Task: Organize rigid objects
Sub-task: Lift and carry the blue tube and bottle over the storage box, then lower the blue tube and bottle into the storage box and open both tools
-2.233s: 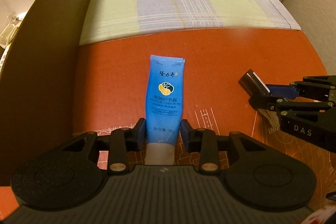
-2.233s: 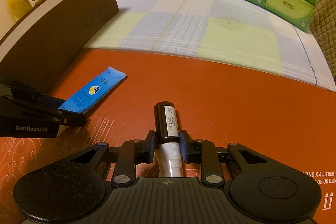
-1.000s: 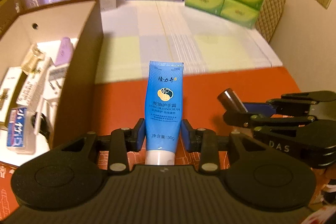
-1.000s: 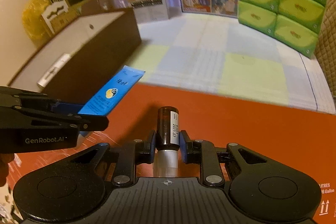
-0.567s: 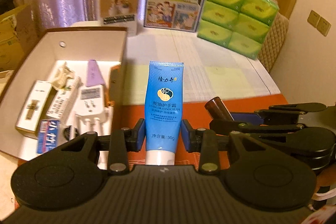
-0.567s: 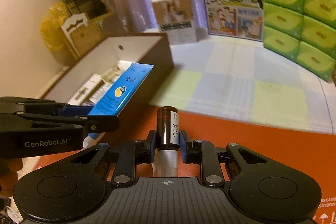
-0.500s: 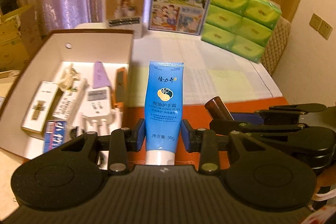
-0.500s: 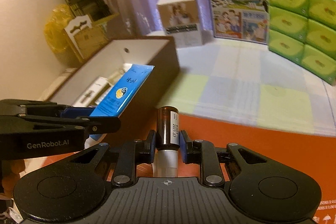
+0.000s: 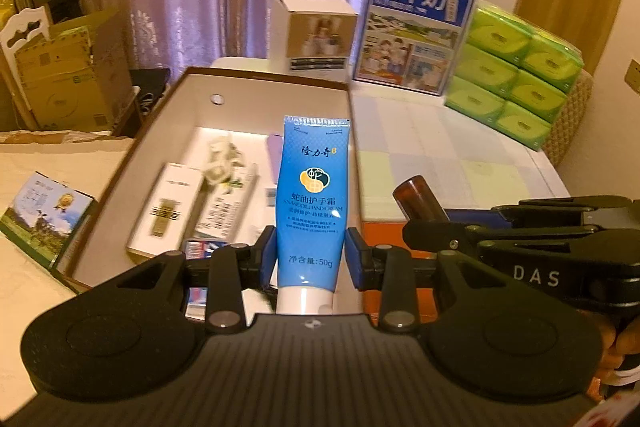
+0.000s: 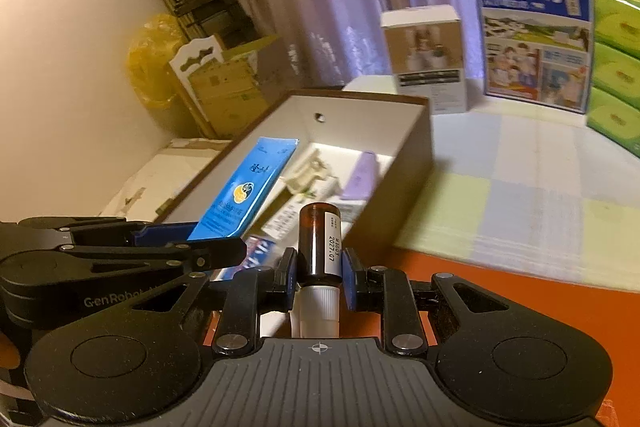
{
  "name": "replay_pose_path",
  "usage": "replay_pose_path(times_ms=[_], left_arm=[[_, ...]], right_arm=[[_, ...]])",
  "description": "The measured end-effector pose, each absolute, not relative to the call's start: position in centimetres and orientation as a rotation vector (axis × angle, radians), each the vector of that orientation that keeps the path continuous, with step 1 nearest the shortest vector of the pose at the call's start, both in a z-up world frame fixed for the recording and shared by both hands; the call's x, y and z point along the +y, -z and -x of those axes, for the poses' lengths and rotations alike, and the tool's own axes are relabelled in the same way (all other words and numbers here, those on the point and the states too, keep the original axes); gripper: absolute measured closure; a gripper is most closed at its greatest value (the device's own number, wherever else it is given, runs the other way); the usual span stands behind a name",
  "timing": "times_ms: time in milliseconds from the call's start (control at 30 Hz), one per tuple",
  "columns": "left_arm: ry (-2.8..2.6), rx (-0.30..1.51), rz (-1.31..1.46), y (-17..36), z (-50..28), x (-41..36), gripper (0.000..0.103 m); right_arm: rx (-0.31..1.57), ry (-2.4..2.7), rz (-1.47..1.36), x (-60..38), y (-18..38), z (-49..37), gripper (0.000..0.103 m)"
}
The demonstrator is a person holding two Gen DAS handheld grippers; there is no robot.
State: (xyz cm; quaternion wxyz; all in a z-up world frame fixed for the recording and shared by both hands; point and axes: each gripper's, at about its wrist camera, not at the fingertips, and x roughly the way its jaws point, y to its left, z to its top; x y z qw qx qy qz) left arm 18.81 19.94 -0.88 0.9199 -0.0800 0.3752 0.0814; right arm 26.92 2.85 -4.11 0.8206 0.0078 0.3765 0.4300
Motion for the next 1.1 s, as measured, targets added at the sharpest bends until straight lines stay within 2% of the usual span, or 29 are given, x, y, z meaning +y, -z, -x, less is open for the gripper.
replay_pose_path(times_ms=[567, 1100], left_arm=[[-0.204, 0.805, 0.149, 1.9, -20.1, 27.7, 0.072], [-0.186, 0.874, 0.152, 4.4, -24.0, 32.1, 0.072]], right_arm=[[0.85, -0.885, -0.022, 12.1, 5.5, -28.6, 0.083], [0.949, -0.794, -0.055, 16.4, 8.2, -31.9, 0.083]])
